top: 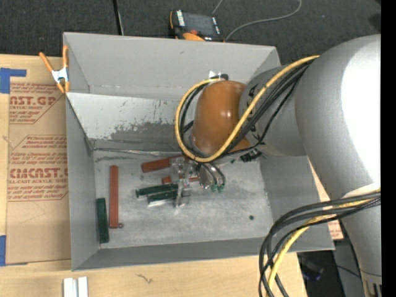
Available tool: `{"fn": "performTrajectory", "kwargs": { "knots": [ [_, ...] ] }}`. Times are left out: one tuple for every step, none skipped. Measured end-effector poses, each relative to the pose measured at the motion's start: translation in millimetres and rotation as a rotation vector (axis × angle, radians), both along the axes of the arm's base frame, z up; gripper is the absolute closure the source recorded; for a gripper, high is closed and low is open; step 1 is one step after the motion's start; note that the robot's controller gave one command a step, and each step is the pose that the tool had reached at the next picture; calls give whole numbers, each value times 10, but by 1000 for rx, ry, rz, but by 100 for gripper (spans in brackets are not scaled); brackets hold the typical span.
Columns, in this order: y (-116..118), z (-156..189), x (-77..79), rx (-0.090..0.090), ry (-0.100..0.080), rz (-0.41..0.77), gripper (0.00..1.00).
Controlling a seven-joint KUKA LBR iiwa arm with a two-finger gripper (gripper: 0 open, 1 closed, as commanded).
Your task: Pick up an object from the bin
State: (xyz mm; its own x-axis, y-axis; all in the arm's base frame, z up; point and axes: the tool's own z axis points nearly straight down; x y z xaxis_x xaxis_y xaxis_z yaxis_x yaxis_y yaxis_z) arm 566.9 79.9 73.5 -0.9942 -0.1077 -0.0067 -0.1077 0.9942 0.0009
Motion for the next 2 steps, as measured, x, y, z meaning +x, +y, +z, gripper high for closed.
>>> {"fn": "performTrajectory", "kwargs": {
  "knots": [
    [23,1174,-70,1,-3,-33,100],
    [-176,2154,-147,0,-5,-77,100]
  ]
}}
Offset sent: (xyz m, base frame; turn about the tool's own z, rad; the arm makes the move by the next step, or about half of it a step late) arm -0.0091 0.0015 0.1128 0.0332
